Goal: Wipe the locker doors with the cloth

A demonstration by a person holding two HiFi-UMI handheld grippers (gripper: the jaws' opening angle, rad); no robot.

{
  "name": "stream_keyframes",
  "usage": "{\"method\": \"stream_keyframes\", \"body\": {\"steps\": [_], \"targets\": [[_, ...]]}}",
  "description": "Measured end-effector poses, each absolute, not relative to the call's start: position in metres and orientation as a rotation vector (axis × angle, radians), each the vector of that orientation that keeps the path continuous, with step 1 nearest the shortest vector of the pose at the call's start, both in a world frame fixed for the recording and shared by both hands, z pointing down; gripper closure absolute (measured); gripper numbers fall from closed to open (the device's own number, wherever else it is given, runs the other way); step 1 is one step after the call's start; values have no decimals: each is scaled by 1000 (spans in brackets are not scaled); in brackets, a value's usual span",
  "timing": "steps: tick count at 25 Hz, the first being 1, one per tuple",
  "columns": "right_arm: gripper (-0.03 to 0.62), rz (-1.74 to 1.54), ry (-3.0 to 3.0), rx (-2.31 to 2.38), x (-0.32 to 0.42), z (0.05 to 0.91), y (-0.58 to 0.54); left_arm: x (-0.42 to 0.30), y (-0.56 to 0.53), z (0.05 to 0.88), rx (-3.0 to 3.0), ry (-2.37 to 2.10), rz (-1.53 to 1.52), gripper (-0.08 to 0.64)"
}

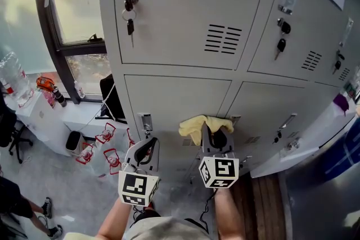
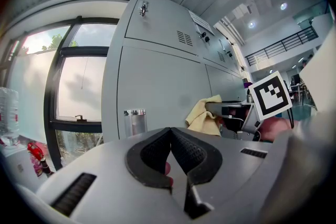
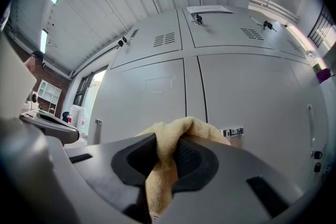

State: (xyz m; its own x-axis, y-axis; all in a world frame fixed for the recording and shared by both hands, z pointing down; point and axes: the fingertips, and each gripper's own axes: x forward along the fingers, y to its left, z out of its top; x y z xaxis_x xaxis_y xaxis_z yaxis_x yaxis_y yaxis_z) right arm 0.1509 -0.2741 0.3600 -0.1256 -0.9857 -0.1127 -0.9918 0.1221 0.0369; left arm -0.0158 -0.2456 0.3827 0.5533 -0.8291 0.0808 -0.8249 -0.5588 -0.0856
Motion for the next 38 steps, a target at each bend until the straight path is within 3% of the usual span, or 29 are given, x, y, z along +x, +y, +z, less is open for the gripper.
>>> {"method": "stream_keyframes", "body": {"steps": [20,38], "targets": [[522,108,2509,-1821,85,402,-203,-49,-212,415,-2705,1625,-243,538],[522,-81,2700,-1699,8,478,-248,-101,-223,475,-2703,1788,-392,538]]}}
